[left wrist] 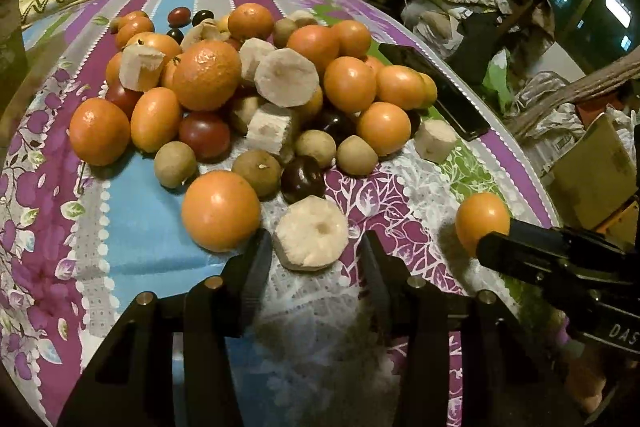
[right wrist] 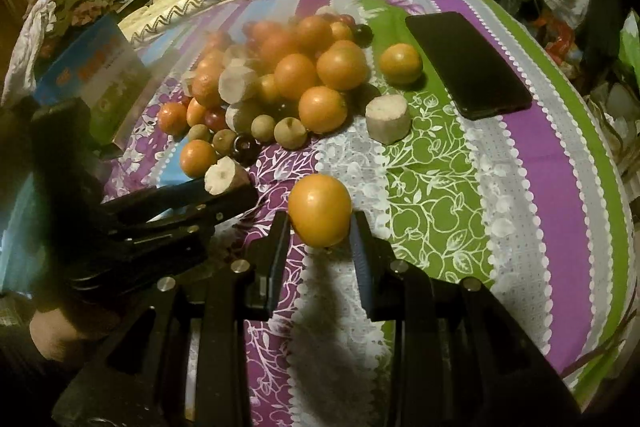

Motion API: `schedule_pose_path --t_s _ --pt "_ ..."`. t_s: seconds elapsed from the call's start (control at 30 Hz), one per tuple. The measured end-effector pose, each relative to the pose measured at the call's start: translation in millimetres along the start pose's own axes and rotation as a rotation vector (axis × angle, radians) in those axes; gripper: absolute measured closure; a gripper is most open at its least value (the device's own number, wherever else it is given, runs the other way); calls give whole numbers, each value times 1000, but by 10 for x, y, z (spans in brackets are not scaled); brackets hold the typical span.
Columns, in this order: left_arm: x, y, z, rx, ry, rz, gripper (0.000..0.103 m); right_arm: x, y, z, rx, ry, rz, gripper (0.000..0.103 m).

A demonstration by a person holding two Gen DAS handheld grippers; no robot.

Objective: Organize fruits
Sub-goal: 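Grasp an orange with the right tool while the left tool grasps a white peeled fruit, then carry the orange and white fruit over the light-blue basket with both tools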

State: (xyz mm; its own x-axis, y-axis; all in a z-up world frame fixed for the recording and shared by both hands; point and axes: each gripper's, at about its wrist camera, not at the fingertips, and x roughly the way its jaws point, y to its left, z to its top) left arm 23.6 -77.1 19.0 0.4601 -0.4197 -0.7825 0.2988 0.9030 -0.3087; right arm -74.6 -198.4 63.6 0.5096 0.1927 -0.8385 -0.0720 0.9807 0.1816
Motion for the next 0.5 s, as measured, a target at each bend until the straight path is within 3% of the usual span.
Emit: schedule_pose_path --t_s 0.13,0.3,0.5 --pt "-16 15 9 -20 -25 6 65 8 8 -3 7 -1 5 72" --pt "-170 -51 19 -15 -57 6 65 -12 39 16 3 -13 -5 72" --pt "-605 -79 127 -35 -79 85 65 -120 177 117 -26 -34 -35 72"
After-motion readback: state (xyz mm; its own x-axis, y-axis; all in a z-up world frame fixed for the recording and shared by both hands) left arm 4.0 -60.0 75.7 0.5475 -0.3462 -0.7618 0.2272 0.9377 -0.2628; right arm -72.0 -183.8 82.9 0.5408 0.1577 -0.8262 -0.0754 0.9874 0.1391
